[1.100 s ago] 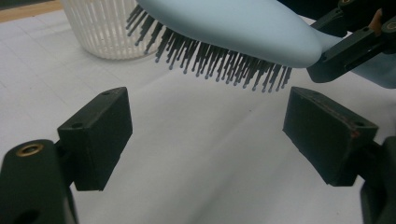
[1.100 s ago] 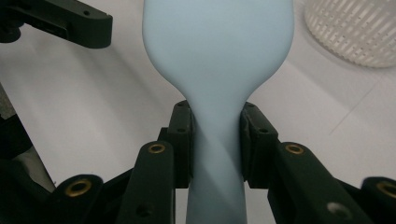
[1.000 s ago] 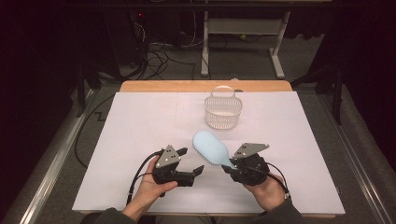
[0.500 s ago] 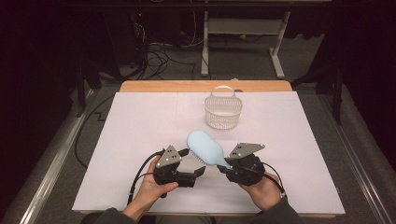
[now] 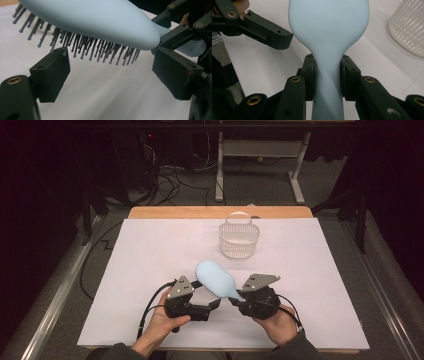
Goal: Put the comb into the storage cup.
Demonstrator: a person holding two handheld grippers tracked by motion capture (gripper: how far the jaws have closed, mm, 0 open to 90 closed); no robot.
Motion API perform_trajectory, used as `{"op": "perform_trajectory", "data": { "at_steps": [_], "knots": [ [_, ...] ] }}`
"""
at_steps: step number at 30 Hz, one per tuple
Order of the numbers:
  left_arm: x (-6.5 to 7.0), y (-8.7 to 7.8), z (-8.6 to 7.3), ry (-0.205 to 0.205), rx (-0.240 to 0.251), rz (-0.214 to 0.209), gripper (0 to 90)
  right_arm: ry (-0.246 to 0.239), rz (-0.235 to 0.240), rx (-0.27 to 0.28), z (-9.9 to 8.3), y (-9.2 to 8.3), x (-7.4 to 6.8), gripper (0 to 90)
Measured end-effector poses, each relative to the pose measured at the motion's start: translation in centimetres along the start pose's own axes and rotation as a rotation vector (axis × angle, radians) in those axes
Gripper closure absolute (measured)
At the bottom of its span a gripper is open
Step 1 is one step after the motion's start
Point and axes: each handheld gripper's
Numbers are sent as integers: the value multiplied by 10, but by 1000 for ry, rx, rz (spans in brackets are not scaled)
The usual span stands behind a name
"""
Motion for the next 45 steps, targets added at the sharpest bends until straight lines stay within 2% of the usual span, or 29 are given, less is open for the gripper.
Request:
{"op": "perform_trajectory", "data": {
  "at_steps": [11, 24, 34, 40, 45],
  "knots": [
    [0, 0, 1, -27, 5, -10, 151, -21, 9, -3, 1, 8, -5, 707],
    [-2, -4, 2, -46, 43, -14, 161, -40, 12, -17, 6, 20, -14, 707],
    [-4, -7, 3, -44, 57, -16, 195, -60, -13, -24, 12, 24, -21, 706],
    [-5, -10, 4, -37, 52, -35, 245, -63, -17, -27, 13, 25, -22, 707],
    [-7, -11, 5, -59, 40, -50, 272, -62, -15, -30, 13, 26, -22, 707]
  ]
}}
Point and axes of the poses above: each handheld gripper's, and its own axes: y roughly forward along the jaws, z roughly out of its top, x roughly to its right, and after that the axes turned 4 degrees about -y, right-handed
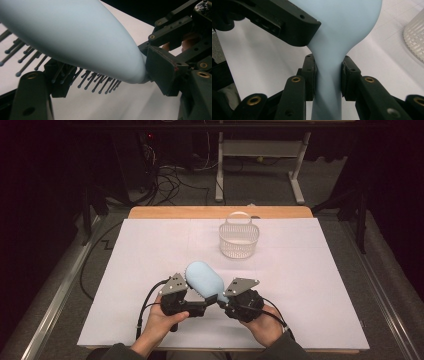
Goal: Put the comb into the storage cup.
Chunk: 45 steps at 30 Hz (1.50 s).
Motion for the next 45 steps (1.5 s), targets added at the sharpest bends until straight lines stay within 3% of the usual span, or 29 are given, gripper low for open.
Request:
{"op": "perform_trajectory", "data": {
  "at_steps": [9, 21, 31, 45],
  "knots": [
    [-2, -8, 4, -87, 40, -59, 381, -7, -2, 0, 0, 1, 0, 708],
    [-7, -15, 6, -169, 62, -150, 476, -12, 5, 4, 0, 2, -1, 709],
    [-7, -21, 8, -180, 83, -189, 520, -19, 17, 14, 1, 4, -3, 707],
    [-1, -25, 11, -113, 98, -175, 534, -16, 36, 44, 1, 4, -3, 702]
  ]
}}
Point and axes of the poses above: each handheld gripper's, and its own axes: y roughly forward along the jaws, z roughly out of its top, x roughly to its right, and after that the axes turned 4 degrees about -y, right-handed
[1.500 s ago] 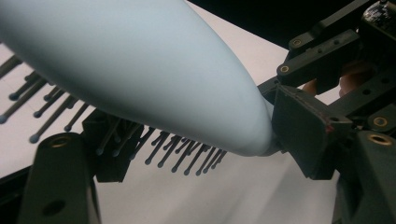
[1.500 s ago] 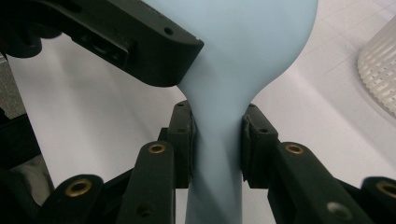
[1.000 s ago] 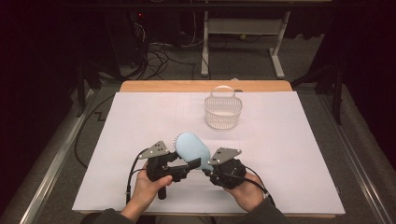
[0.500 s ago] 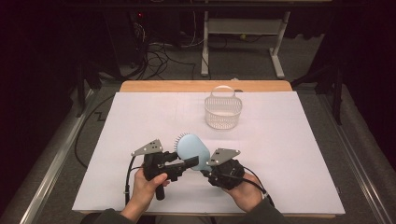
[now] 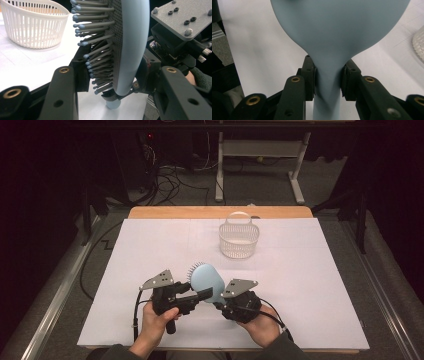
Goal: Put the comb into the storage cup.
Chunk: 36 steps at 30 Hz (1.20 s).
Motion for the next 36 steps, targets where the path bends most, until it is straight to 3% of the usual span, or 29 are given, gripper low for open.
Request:
{"op": "perform_trajectory", "data": {
  "at_steps": [5, 13, 20, 24, 28, 36],
  "knots": [
    [2, -2, 1, 12, 7, 1, 534, -6, -1, 15, 0, -1, -1, 691],
    [0, -12, 6, 11, 50, 13, 536, 3, 4, 28, -2, -4, -1, 567],
    [-2, -20, 7, 12, 70, 34, 536, 26, -15, 79, -10, -10, 6, 450],
    [-3, -22, 8, 14, 83, 51, 536, 38, -22, 89, -12, -13, 9, 426],
    [-4, -23, 8, 9, 87, 58, 536, 64, 4, 132, -18, -13, 13, 394],
    [-6, -25, 8, 6, 92, 69, 536, 65, -17, 158, -24, -12, 17, 370]
  ]
}}
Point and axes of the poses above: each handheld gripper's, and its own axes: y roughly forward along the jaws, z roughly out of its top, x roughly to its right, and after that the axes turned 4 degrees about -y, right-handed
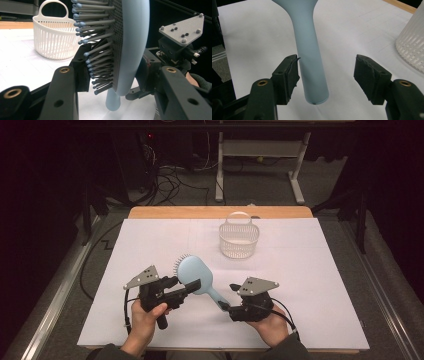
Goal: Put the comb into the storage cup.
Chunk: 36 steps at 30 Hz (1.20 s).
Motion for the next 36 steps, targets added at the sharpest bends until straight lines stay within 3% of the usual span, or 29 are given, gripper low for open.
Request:
{"op": "perform_trajectory", "data": {
  "at_steps": [9, 14, 20, 30, 36],
  "knots": [
    [-1, 0, 0, -2, -9, 4, 535, -31, 1, 68, 2, -7, 0, 396],
    [-2, -1, 0, -4, -3, 9, 535, -14, 3, 78, 0, -11, 4, 380],
    [-3, -1, 0, -1, -8, 17, 535, 37, 1, 140, -10, -24, 14, 375],
    [-4, -3, 2, 5, -3, 25, 535, 69, -52, 156, -28, -44, 28, 336],
    [-5, -5, 3, 7, 8, 27, 535, 79, -116, 144, -45, -55, 37, 307]
  ]
}}
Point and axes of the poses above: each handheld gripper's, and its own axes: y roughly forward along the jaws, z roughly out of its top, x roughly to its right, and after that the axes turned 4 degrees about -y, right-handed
